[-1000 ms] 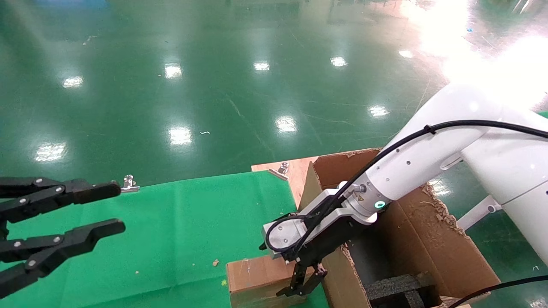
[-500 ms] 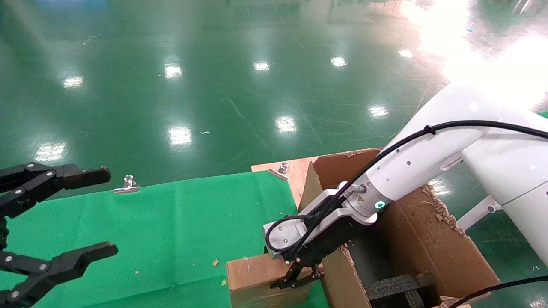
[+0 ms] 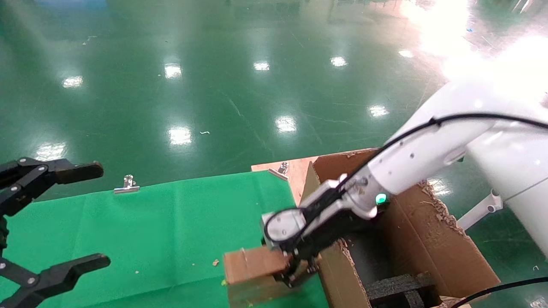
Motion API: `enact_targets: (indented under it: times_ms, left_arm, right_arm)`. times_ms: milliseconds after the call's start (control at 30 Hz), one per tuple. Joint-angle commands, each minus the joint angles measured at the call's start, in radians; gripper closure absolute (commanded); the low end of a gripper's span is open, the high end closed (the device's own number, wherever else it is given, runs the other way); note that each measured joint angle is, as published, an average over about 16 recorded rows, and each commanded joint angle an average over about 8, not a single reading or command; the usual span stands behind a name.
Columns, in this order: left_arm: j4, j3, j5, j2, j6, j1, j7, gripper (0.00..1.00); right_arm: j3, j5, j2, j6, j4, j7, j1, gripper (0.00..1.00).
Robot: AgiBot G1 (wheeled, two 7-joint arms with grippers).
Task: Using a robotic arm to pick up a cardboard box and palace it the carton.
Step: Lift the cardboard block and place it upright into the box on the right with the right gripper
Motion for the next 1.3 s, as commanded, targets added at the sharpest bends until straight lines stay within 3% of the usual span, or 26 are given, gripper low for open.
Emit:
enact_targets:
  times_ms: [33,400,733,1300]
  left_arm:
    - [0.0,0.0,0.0,0.0,0.0,0.0,0.0,0.0]
    - [0.0,0.0,0.0,0.0,0.0,0.0,0.0,0.0]
    - [0.0,0.0,0.0,0.0,0.0,0.0,0.0,0.0]
    - [0.0,0.0,0.0,0.0,0.0,0.0,0.0,0.0]
  right_arm:
    - [0.003,0.011,0.001,0.002,-0.004,-0.001,0.005,1.0]
    - [-0.015,0.113,0.002,-0.021,-0.145,-0.051,0.285,1.0]
    - [-0.104,0.184,0.025,-0.021,-0.234,-0.102,0.388,1.0]
    - [-0.339,0.143,0.231,-0.029,-0.271,-0.083,0.615,1.0]
